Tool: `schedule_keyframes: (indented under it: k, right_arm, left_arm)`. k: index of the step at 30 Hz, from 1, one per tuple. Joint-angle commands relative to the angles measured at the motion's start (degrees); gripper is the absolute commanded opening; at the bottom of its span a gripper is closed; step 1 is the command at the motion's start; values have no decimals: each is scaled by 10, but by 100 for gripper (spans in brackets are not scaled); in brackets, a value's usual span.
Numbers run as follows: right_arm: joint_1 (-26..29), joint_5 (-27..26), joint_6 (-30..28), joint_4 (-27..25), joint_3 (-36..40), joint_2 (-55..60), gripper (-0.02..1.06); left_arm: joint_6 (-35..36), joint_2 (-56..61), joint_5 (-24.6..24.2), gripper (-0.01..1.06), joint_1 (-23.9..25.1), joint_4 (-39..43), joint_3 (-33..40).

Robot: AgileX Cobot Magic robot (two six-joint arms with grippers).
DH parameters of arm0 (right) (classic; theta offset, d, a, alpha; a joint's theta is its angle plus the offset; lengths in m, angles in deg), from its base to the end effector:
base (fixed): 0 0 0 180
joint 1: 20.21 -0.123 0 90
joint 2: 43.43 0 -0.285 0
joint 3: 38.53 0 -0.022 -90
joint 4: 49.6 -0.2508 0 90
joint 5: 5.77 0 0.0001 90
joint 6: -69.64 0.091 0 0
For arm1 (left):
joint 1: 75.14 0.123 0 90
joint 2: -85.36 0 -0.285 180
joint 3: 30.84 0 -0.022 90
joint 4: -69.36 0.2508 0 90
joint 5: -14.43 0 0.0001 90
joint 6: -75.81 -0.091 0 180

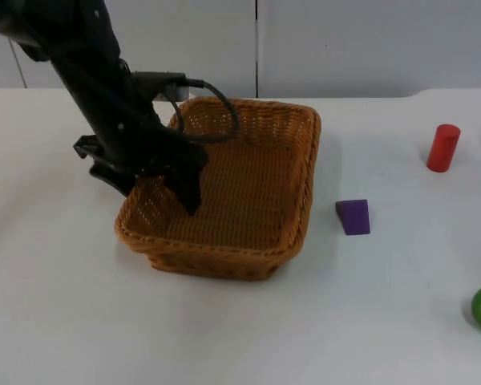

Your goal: Pick up the basket with the left hand and place the triangular block into the basket with the right hand.

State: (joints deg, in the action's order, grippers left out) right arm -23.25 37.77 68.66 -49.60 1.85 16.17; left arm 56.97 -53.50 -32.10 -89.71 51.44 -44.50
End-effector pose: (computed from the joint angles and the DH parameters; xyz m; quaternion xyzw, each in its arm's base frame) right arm 0.1604 0.0085 0.2738 -0.0333 0.9492 0.0056 0.3129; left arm 0.4276 -0.1322 0.0965 0.1886 0.9720 -0.1177 0.0757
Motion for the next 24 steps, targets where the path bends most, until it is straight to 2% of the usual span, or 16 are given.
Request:
schedule_keyframes:
  k: [1,2,3,4,7,8,9,13,17,21,24]
  right_arm:
    - [-1,-1,1,0,-3,-1,105]
    - [-1,-1,1,0,-3,-1,105]
    - [-1,-1,1,0,-3,-1,105]
    - [-1,-1,1,0,-3,-1,105]
    - [-1,-1,1,0,-3,-1,105]
    - [-1,-1,1,0,-3,-1,105]
    - [-1,-1,1,0,-3,-1,105]
    - [-1,-3,1,3,-3,-1,105]
    - [-1,-4,1,9,-3,-1,105]
    - [-1,-6,1,9,-3,-1,105]
    - [-1,-6,1,9,-3,-1,105]
  left_arm:
    - [3,-2,7,64,-2,-9,-4]
    - [3,-3,7,57,-2,-10,-4]
    - [3,-3,7,57,-2,-10,-4]
    - [3,-4,7,42,-2,-10,-4]
    - [4,-4,5,7,-2,-10,-4]
    - [4,-4,5,7,-2,-10,-4]
    - [10,-3,4,0,0,-10,-4]
    - [43,6,-3,0,4,4,-4]
    - [63,32,-34,0,19,1,-4]
    - [62,101,-123,0,53,-10,6]
    - [62,138,-143,0,69,-13,24]
